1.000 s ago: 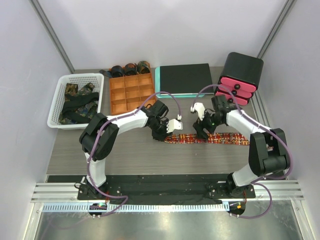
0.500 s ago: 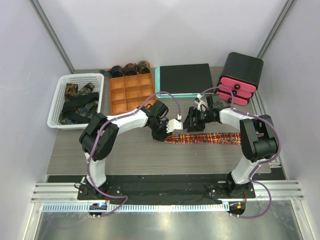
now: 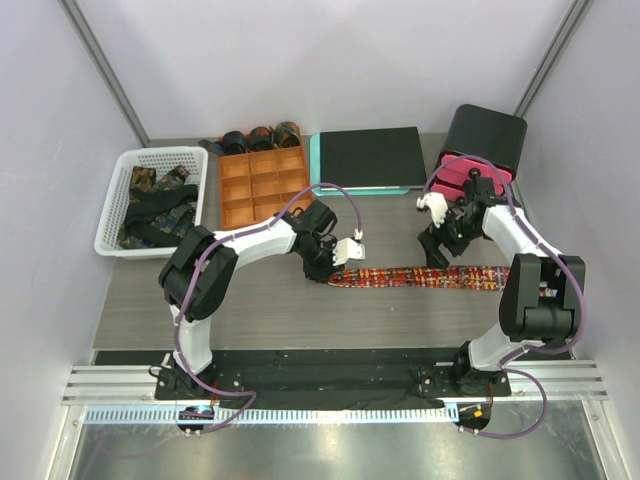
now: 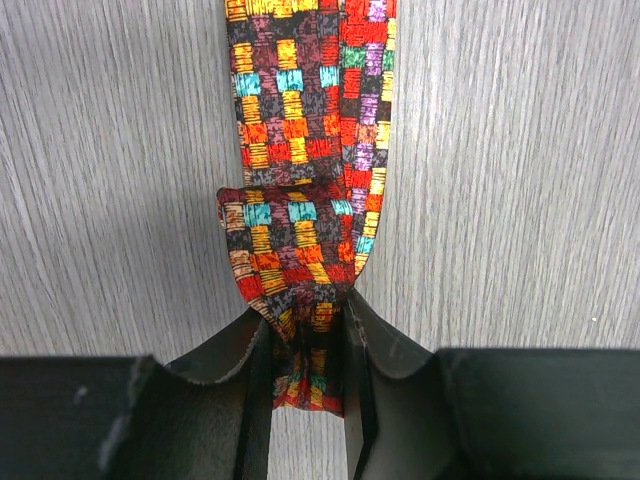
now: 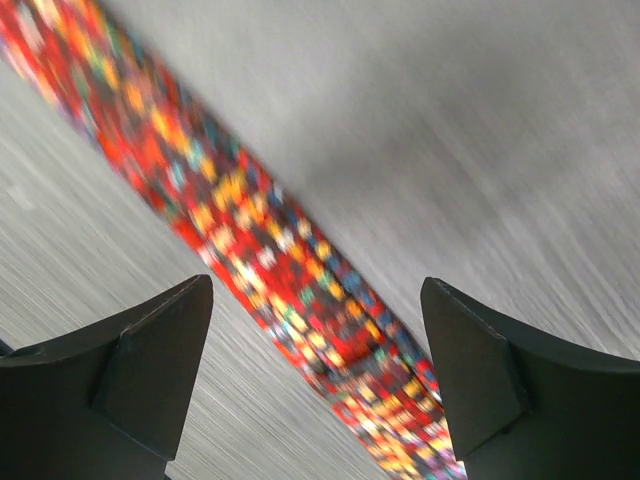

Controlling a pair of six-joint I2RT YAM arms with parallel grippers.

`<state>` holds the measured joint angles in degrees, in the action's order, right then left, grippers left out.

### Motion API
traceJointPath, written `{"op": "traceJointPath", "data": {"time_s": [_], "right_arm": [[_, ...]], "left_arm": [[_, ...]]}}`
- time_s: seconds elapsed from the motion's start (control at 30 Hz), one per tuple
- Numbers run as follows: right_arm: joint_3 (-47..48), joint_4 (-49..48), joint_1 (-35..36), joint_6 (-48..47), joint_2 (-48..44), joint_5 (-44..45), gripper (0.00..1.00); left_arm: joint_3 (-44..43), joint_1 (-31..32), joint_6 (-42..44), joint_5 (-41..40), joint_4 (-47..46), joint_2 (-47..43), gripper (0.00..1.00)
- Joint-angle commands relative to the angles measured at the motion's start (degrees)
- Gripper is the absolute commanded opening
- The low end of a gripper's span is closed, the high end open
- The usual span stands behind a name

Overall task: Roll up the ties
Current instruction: Roll the tie at the center of the board.

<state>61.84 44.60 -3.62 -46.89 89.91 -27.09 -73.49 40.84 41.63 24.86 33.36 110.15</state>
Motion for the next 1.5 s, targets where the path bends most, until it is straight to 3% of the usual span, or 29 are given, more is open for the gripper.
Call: {"op": "traceJointPath", "data": {"time_s": [0.0,0.37,0.6,0.87,1.0,1.33,1.47], "right_arm": [[-1.81,6.29,-1.04,-23.06,0.87,6.7,0.91],[-11.56,-0.11,-3.32,-37.21,1.23,14.61,0.93],[-10.96,-7.16,-5.35,-45.91,6.5,16.46,0.87],[-10.95,-6.89,-9.73,-56.18,5.72,18.56,0.92],[-9.99,-6.81,-14.48,-58.92,7.73,19.79,0.92],[-3.5,-13.05,-18.35,-61.39,15.02,21.73,0.93],[-2.17,-11.04,-19.06,-60.69,12.5,20.86,0.93]], "left_arm": [[-1.04,-0.23,0.3,0.28,2.06,0.51,0.18],[-1.12,-0.15,0.21,-0.08,2.49,0.42,0.17],[-1.21,-0.15,0.56,-0.43,3.2,0.24,0.17],[-1.39,-0.23,0.47,-0.6,3.29,0.42,0.17],[-1.13,-0.23,0.47,-0.52,3.2,0.16,0.17],[-1.39,-0.15,0.65,-0.43,3.55,0.24,0.17],[-1.13,-0.15,0.74,-0.34,3.46,0.15,0.17]]}}
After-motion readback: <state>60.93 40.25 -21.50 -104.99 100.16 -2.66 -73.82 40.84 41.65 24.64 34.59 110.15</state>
